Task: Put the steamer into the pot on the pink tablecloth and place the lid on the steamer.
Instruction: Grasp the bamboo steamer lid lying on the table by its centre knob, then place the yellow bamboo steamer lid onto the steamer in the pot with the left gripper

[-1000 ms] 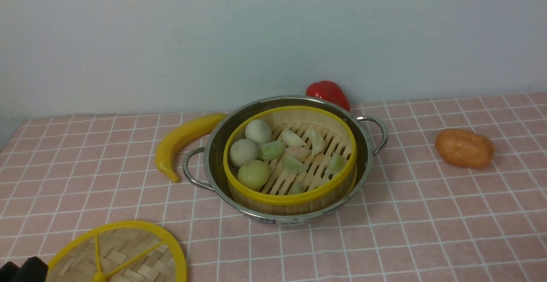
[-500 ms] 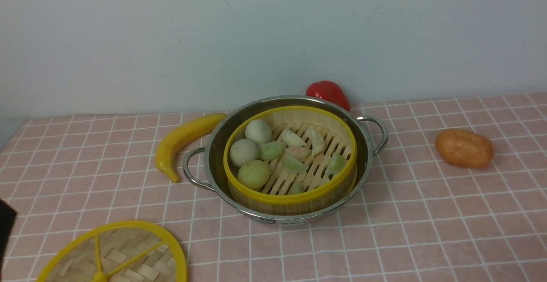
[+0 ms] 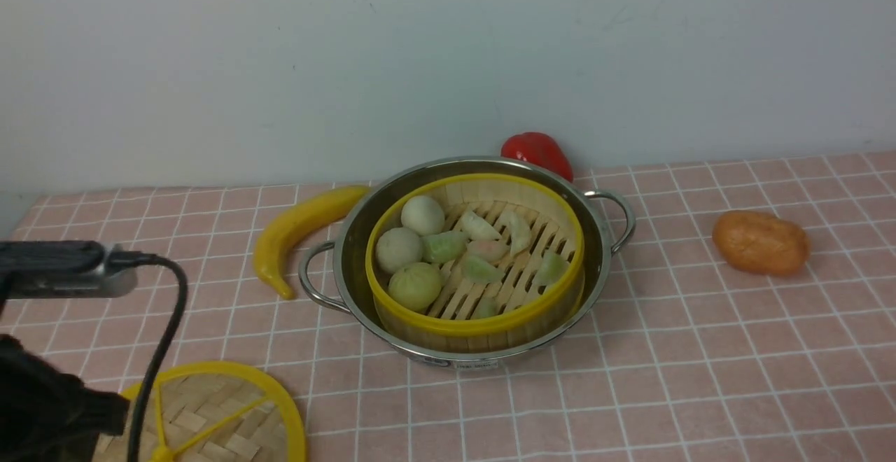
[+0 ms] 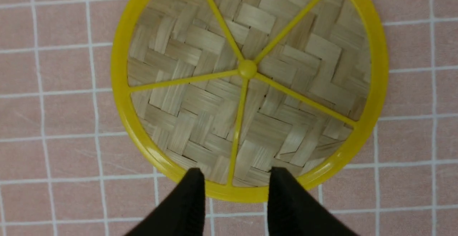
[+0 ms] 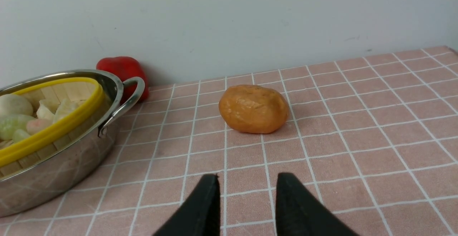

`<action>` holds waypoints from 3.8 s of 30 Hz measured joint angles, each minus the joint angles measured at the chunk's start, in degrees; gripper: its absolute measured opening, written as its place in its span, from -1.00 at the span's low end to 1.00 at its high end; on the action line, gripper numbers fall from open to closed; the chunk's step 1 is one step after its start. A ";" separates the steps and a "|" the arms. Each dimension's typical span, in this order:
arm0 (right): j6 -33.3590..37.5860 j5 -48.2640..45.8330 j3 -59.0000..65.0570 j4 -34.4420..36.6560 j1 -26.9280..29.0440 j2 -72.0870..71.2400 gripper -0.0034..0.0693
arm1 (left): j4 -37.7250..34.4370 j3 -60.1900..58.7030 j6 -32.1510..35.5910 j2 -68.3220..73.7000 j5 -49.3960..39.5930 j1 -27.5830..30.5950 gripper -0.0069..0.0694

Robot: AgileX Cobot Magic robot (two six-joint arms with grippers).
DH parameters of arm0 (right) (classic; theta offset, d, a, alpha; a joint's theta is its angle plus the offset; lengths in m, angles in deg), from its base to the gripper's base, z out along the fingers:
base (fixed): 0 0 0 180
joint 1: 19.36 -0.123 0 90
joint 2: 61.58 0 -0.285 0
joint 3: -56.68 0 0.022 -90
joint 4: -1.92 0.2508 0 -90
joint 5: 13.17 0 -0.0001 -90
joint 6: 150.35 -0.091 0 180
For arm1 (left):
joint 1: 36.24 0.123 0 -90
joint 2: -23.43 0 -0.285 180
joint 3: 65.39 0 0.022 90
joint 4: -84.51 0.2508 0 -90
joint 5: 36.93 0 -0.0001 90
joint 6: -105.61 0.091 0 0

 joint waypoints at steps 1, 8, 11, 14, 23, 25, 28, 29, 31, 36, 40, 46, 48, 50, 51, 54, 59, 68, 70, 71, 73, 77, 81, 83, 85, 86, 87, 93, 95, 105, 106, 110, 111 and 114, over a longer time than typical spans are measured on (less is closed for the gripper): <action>0.00 0.00 0.00 0.00 0.00 0.00 -0.25 | 0.00 0.21 -0.06 2.33 0.29 0.00 -0.18; 0.00 0.00 0.00 0.00 0.00 0.00 -0.25 | 0.15 0.49 -0.06 17.62 6.97 0.00 -0.18; 0.00 0.00 0.00 0.00 0.00 0.00 -0.25 | 0.15 0.49 -0.06 20.94 10.51 0.00 -0.18; 0.00 0.00 0.00 0.00 0.00 0.00 -0.25 | -0.47 0.49 -0.06 23.39 14.01 0.00 -0.18; -0.98 0.00 0.00 0.00 0.00 0.00 -0.25 | -2.01 0.54 -0.01 25.58 15.17 0.00 -0.18; -1.05 0.00 0.00 0.00 0.00 0.00 -0.25 | -2.16 0.54 -0.01 26.04 14.62 0.00 -0.18; -1.10 0.00 0.00 0.00 0.00 0.00 -0.25 | -2.16 0.54 -0.01 26.97 12.42 0.00 -0.26; -1.10 0.00 0.00 0.00 0.00 0.00 -0.25 | -2.09 0.54 -0.01 27.32 12.35 0.00 -0.30; -1.10 0.00 0.00 0.00 0.00 0.00 -0.25 | -2.09 0.54 -0.01 27.71 12.35 0.00 -0.34; -1.10 0.00 0.00 0.00 0.00 -0.05 -0.25 | -2.16 0.92 1.17 28.42 12.26 0.00 -0.50; -1.10 0.00 0.00 0.00 0.00 -0.05 -0.25 | -2.16 1.25 3.60 28.42 11.78 0.00 -0.50; -1.10 0.00 0.00 0.00 0.00 -0.05 -0.25 | -1.27 6.08 6.15 26.08 7.69 0.00 -0.50; -1.10 0.00 0.00 0.00 0.00 -0.05 -0.25 | -0.36 9.71 6.90 24.20 5.61 0.00 -0.50; -1.10 0.00 0.00 0.00 0.00 -0.05 -0.25 | -0.14 12.20 7.27 23.06 4.35 0.00 -0.50; -1.10 0.00 0.00 0.00 0.00 -0.05 -0.25 | 0.03 15.32 7.53 21.81 2.97 0.00 -0.50; -1.10 0.00 0.00 0.00 0.00 -0.05 -0.25 | -0.09 23.08 7.96 19.75 0.48 0.00 -0.50; -1.10 0.00 0.00 0.00 0.00 -0.05 -0.25 | -7.54 33.80 14.91 19.40 -0.26 -1.18 -0.50; -1.27 0.00 0.00 0.00 0.00 -0.05 -0.25 | -25.68 43.90 38.51 29.77 -0.34 -14.95 -0.50; -1.27 0.00 0.00 0.00 0.00 -0.05 -0.24 | -25.68 44.76 39.97 32.15 -0.20 -16.72 -0.50; -1.27 0.00 0.00 0.00 0.00 -0.05 -0.24 | -25.53 45.20 40.38 33.32 0.00 -17.43 -0.50; -1.27 0.00 0.00 0.00 0.00 -0.05 -0.24 | -24.51 46.37 40.82 36.29 0.85 -19.12 -0.50; -1.30 0.00 0.00 0.00 0.00 -0.05 -0.24 | -21.25 48.28 40.91 40.51 3.70 -21.15 -0.50; -1.30 0.00 0.00 0.00 0.00 -0.05 -0.24 | -19.12 50.46 39.83 44.03 4.54 -22.44 -0.50; -1.30 0.05 0.00 0.00 0.00 -0.05 -0.24 | -18.60 51.45 39.39 45.58 4.57 -22.97 -0.50; -1.34 0.05 0.00 0.00 0.00 -0.05 -0.24 | -18.13 51.94 38.87 46.43 4.73 -23.18 -0.50; -1.34 0.05 0.00 0.00 0.00 -0.05 -0.24 | -17.83 52.03 38.52 46.70 4.93 -23.17 -0.50; -1.34 0.05 0.00 0.00 0.00 -0.05 -0.24 | -17.74 52.03 38.51 46.76 5.00 -23.17 -0.50; -1.34 0.05 0.00 0.00 0.00 -0.05 -0.24 | -15.26 52.32 36.41 46.96 7.55 -23.24 -0.50; -1.34 0.05 0.00 0.00 0.00 -0.05 -0.24 | -15.20 52.32 36.17 47.19 7.56 -23.24 -0.50; -1.34 0.05 0.00 0.04 0.00 -0.05 -0.24 | -15.07 52.50 35.99 48.67 7.04 -23.26 -0.50; -1.34 0.05 0.00 0.04 0.00 -0.05 -0.24 | -15.01 52.50 35.99 48.67 7.04 -23.26 -0.50; -1.34 0.05 0.00 0.04 0.00 -0.05 -0.24 | -14.29 52.50 35.99 48.67 7.53 -23.30 -0.50; -1.34 0.05 0.00 0.04 0.00 -0.05 -0.24 | -14.21 52.50 36.22 48.67 7.53 -23.30 -0.50; -1.34 0.05 0.00 0.04 0.00 -0.05 -0.24 | -14.10 52.50 37.61 48.67 7.97 -23.30 -0.50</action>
